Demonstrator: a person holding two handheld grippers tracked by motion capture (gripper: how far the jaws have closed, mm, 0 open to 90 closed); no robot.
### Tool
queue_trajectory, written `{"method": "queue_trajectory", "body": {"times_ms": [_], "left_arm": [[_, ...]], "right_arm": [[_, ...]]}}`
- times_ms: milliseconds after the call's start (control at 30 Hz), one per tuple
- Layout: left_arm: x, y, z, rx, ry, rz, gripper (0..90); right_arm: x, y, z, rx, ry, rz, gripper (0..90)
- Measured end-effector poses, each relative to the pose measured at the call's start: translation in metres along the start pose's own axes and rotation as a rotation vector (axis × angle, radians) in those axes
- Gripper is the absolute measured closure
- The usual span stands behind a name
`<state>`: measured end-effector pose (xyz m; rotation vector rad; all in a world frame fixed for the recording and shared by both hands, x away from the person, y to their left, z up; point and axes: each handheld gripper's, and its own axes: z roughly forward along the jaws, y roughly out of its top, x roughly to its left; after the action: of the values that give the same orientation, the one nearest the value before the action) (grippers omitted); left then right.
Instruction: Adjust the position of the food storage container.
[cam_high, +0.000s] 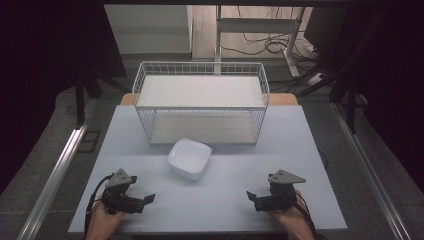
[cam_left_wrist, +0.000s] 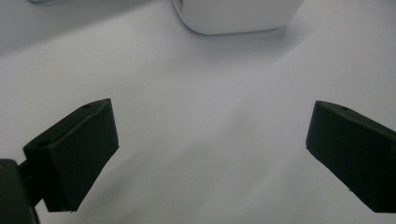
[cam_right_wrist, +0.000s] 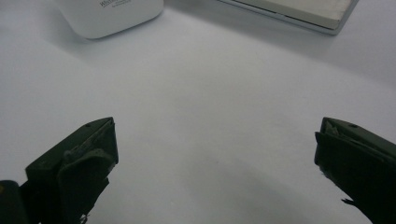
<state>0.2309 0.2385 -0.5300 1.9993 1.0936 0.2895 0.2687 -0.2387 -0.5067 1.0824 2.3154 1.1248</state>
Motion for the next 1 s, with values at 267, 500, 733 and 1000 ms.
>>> {"method": "queue_trajectory", "body": {"times_ms": [267, 500, 733, 1000], "left_arm": [[0.000, 0.001, 0.001, 0.021, 0.000, -0.017, 1.2], [0.000, 0.005, 0.001, 0.019, -0.001, -0.031, 3.3], [-0.003, 0.012, 0.005, 0.037, 0.056, 0.016, 8.2], [-0.002, 0.025, 0.011, 0.028, 0.066, 0.042, 15.2]], "right_arm": [[-0.002, 0.001, -0.001, 0.010, 0.003, 0.019, 0.3], [-0.001, 0.006, 0.003, 0.040, 0.017, 0.026, 3.3], [0.000, 0.014, 0.009, 0.055, 0.028, 0.013, 5.1], [0.001, 0.025, 0.015, 0.062, 0.063, 0.009, 13.7]]}}
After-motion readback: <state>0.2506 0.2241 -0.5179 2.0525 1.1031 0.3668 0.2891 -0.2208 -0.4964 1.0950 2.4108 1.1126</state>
